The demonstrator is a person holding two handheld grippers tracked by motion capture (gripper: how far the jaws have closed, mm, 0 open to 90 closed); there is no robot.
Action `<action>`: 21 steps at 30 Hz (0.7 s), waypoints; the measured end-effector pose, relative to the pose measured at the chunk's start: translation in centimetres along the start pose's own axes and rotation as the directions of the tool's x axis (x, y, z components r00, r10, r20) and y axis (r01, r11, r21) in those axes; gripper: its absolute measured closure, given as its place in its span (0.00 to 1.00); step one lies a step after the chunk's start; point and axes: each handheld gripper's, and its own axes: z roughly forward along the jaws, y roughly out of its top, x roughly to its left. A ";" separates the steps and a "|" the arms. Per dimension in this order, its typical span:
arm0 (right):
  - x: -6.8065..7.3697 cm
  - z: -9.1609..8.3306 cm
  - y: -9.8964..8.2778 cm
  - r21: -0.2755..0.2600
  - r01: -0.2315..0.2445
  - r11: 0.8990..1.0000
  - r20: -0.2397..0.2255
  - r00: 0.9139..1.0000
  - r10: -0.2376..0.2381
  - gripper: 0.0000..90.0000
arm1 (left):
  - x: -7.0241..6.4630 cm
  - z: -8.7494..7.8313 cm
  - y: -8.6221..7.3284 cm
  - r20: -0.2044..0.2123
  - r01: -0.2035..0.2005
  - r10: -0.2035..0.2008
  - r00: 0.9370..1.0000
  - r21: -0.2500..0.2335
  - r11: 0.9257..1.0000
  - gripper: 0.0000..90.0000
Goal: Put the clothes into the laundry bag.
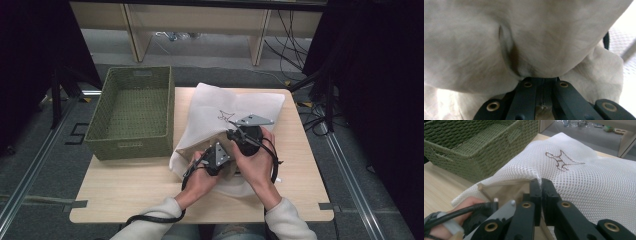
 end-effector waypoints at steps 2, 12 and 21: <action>0.0 0.0 0.0 0.002 -0.013 1.000 0.002 1.000 0.013 0.98 | -0.1 0.4 0.0 -0.015 0.030 -0.030 0.999 -0.028 0.999 0.99; -0.5 0.2 -0.2 0.001 0.012 1.000 0.003 1.000 -0.012 0.98 | -0.4 0.4 -0.4 -0.015 -0.007 0.006 1.000 -0.034 0.999 0.92; -0.4 0.3 -0.2 0.005 0.000 1.000 0.009 1.000 0.000 0.98 | -1.5 -1.4 -1.1 -0.018 0.059 -0.063 0.998 -0.164 0.985 0.81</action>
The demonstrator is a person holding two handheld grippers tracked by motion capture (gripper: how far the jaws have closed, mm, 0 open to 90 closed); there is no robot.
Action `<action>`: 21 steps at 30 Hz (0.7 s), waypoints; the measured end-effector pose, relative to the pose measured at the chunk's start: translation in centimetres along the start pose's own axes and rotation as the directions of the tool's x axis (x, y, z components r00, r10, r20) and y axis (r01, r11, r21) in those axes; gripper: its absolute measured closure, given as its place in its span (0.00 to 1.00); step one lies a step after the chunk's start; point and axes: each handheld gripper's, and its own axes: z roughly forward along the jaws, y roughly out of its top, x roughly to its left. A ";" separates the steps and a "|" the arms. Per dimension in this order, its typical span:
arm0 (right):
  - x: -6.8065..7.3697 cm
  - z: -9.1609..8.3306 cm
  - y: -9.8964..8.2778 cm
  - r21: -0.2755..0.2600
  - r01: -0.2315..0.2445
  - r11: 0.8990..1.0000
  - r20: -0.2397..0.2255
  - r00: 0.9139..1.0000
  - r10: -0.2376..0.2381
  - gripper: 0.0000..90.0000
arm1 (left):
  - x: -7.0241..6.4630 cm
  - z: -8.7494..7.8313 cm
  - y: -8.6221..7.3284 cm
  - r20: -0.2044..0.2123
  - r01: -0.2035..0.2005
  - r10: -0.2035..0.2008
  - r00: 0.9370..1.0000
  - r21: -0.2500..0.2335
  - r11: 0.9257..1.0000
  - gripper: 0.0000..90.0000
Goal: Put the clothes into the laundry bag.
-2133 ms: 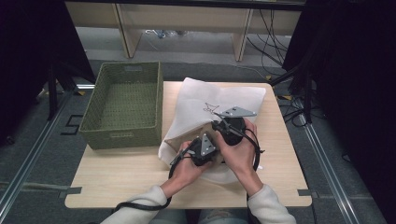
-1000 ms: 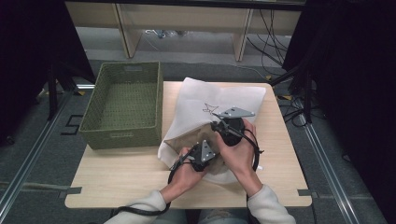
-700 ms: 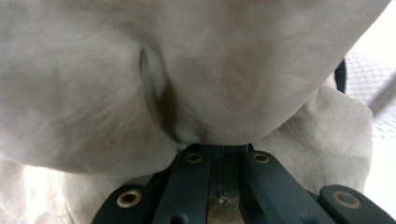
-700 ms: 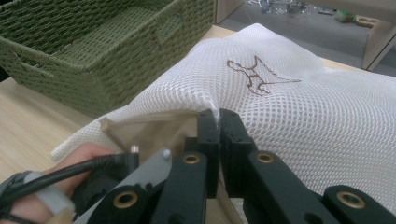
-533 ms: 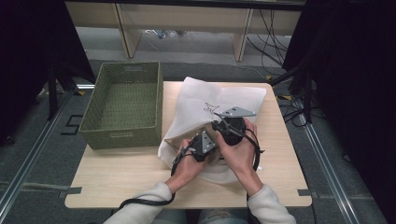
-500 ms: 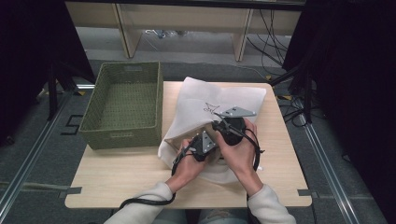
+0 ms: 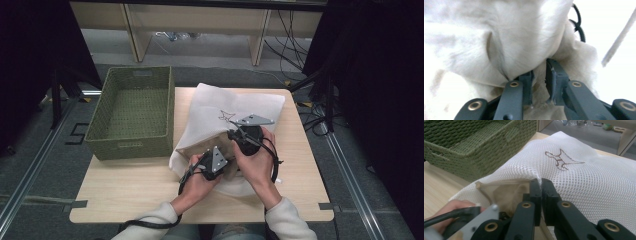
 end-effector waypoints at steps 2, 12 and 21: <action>0.0 0.1 0.0 0.002 0.005 1.000 -0.008 1.000 -0.005 0.98 | -0.2 -0.7 0.0 0.009 -0.010 0.010 1.000 -0.004 1.000 0.79; 0.0 0.1 -0.1 0.012 0.000 1.000 0.006 1.000 0.000 0.98 | -0.9 -4.4 1.1 0.024 -0.044 0.046 0.999 -0.094 0.995 0.75; 0.0 -0.1 0.0 0.004 0.020 1.000 0.006 1.000 -0.020 0.98 | -1.1 -4.0 3.1 0.022 -0.120 0.125 0.992 -0.155 0.981 0.84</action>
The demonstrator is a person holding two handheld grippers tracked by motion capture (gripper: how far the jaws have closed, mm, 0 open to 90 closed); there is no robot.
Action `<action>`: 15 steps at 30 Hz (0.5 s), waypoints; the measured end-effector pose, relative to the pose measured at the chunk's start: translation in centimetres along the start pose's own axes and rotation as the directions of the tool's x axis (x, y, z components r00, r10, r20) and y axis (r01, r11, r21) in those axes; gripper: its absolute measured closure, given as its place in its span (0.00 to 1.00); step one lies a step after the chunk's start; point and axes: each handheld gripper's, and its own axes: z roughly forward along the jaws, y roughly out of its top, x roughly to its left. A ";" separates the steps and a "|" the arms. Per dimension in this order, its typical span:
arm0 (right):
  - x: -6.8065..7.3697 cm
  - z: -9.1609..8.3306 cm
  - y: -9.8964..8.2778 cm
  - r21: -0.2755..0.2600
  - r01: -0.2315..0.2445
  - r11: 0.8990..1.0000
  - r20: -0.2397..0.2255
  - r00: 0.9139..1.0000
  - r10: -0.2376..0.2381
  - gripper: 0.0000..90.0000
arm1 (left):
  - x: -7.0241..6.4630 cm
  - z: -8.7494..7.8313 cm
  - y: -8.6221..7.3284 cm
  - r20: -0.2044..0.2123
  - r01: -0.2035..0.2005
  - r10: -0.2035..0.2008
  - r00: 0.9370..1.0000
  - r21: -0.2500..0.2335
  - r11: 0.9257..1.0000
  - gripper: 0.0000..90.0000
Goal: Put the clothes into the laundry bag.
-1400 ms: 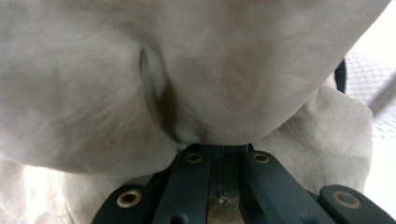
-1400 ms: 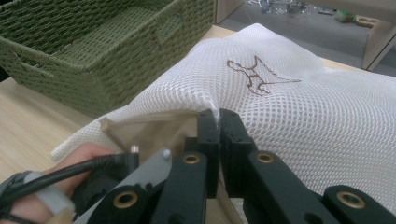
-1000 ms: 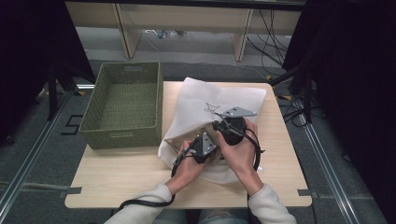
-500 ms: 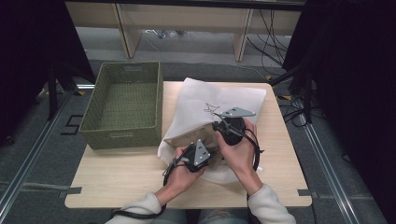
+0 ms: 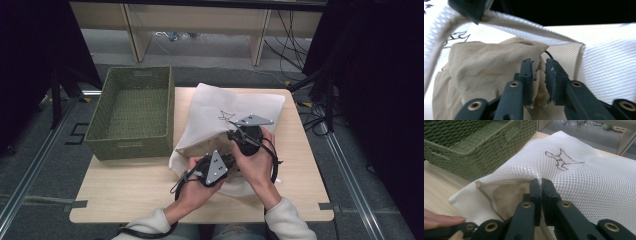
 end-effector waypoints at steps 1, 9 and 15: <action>0.0 0.0 0.0 0.000 -0.001 1.000 0.000 1.000 0.001 0.98 | 0.2 0.5 -0.2 0.003 0.001 -0.001 1.000 0.014 1.000 0.86; -0.1 0.1 0.0 0.000 -0.009 1.000 -0.013 1.000 0.009 0.98 | 2.2 3.9 -1.4 -0.066 0.013 -0.009 0.998 0.061 0.998 0.88; -0.2 0.0 0.0 0.009 -0.041 0.999 -0.003 0.999 0.041 0.98 | 2.1 3.2 -1.5 -0.078 -0.020 0.025 0.997 0.066 0.998 0.84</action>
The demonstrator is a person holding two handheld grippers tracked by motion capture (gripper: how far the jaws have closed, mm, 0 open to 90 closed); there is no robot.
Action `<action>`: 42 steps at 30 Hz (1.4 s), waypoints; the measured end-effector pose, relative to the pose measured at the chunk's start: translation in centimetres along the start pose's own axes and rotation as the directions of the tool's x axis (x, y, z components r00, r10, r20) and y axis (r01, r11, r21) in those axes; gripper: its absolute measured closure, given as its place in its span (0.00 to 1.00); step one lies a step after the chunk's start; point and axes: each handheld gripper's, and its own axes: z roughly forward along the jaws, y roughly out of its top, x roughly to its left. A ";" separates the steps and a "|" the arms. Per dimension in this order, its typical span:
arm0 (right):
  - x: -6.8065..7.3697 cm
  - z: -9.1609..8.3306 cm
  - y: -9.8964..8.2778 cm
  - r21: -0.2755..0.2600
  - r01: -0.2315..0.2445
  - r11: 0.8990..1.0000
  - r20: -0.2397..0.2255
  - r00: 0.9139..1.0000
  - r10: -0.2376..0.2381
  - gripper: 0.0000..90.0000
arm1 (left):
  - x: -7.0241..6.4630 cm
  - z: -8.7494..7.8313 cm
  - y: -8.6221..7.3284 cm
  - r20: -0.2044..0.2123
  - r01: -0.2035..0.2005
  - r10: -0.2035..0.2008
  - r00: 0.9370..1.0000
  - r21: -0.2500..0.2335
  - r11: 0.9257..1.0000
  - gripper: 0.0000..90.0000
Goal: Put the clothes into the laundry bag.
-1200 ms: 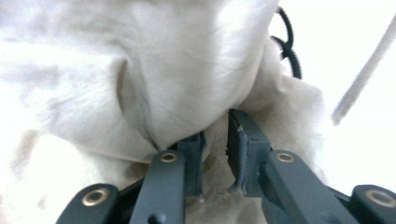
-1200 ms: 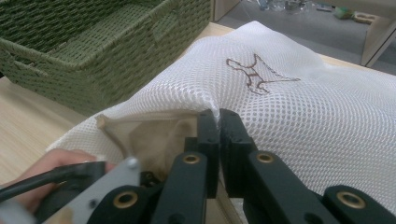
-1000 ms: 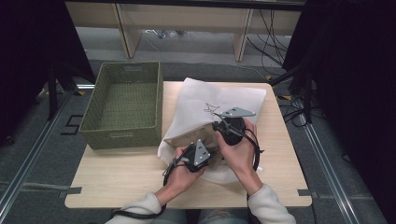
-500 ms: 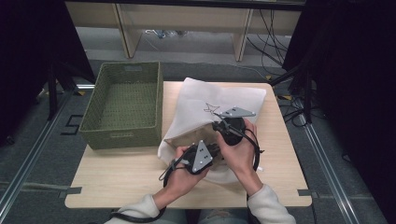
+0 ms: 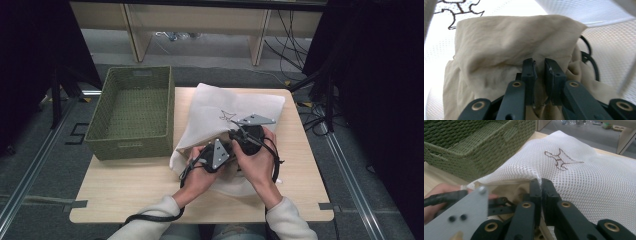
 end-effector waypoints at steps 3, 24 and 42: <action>-0.1 0.1 0.0 -0.003 0.016 1.000 -0.009 1.000 -0.017 0.98 | -0.7 -1.5 -0.2 0.041 0.003 -0.003 0.999 0.005 1.000 0.80; 0.3 0.3 -0.1 0.015 0.009 1.000 -0.008 1.000 -0.008 0.98 | -3.2 0.8 -1.8 0.143 -0.067 0.029 0.989 0.272 0.960 0.78; 0.4 0.2 -0.1 0.010 0.022 1.000 -0.001 1.000 -0.022 0.98 | -2.0 2.6 -1.8 0.117 -0.027 -0.005 0.993 0.273 0.962 0.99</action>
